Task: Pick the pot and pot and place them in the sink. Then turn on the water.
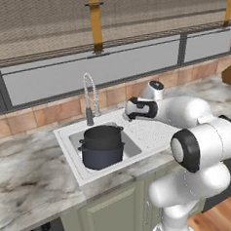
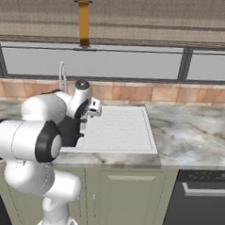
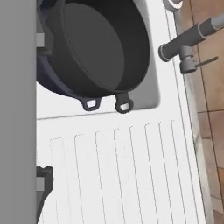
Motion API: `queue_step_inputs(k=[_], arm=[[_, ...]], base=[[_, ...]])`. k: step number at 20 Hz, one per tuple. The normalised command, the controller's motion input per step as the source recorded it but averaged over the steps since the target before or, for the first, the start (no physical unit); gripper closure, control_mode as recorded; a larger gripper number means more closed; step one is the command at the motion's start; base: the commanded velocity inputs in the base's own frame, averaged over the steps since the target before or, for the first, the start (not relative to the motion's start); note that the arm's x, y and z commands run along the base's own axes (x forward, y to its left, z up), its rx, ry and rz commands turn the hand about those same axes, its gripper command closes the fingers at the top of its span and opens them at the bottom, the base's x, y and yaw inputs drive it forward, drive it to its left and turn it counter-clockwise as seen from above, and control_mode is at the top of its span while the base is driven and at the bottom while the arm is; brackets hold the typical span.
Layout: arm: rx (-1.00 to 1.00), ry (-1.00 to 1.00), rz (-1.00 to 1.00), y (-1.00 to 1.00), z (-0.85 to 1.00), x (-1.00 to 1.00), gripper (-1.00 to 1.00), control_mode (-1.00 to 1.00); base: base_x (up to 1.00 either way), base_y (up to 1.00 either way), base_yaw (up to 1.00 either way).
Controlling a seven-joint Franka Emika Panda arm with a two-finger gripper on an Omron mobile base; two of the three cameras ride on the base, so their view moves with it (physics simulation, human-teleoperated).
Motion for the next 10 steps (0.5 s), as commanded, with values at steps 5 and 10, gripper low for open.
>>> queue_step_inputs(k=[5, 10], arm=[[0.0, -0.23, 0.36, -0.1, 0.41, -0.63, -1.0, -1.0], [0.0, -0.12, 0.2, 0.0, 0.23, -0.59, -1.0, -1.0]], base=[[0.0, 0.0, 0.0], [0.0, 0.0, 0.0]])
